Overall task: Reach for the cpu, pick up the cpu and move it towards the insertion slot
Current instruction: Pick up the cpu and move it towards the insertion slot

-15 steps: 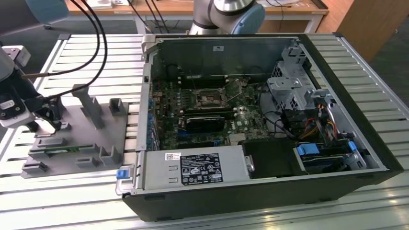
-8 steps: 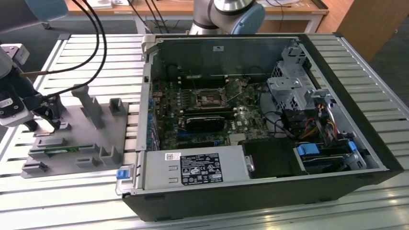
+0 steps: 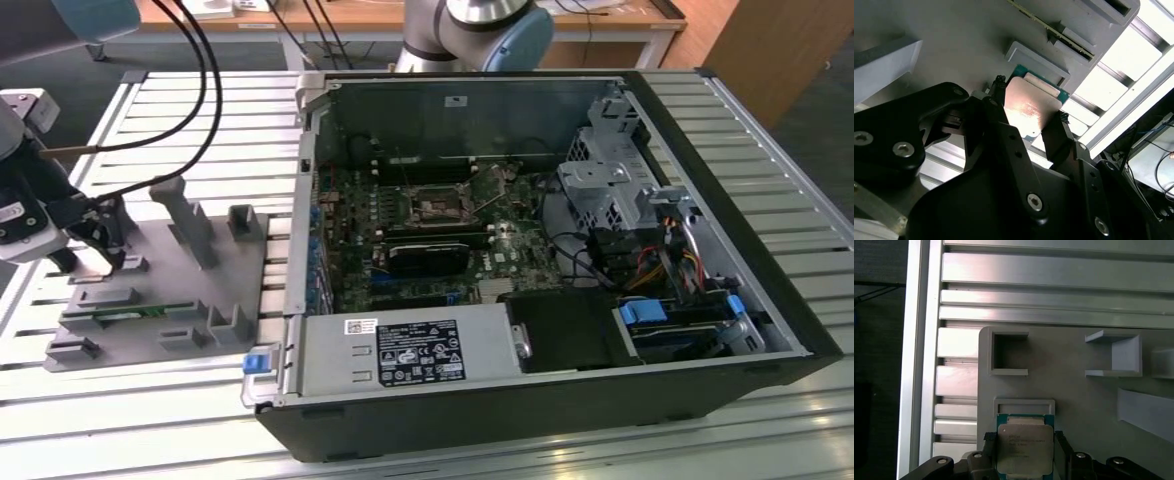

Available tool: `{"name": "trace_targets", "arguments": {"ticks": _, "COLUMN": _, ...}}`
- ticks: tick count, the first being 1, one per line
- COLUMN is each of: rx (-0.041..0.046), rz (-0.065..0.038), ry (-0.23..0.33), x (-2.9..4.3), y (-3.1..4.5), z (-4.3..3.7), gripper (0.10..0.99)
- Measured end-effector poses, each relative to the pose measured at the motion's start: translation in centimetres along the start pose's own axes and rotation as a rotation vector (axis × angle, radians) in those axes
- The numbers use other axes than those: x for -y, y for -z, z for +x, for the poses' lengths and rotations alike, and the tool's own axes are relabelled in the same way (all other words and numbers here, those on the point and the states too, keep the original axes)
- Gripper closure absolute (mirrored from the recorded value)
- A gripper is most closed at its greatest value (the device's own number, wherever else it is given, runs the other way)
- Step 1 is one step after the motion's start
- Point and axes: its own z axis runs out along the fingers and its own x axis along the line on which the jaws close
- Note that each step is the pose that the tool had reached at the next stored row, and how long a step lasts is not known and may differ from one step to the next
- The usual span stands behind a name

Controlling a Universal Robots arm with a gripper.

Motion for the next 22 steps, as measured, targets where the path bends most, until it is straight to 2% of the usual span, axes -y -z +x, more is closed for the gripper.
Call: {"name": "trace_targets", "arguments": {"ticks": 22, "rx": -0.0001, "rz": 0.0, "ry": 0.0, "x": -0.02, "y": 0.54, "z": 0.0, "gripper": 0.545}}
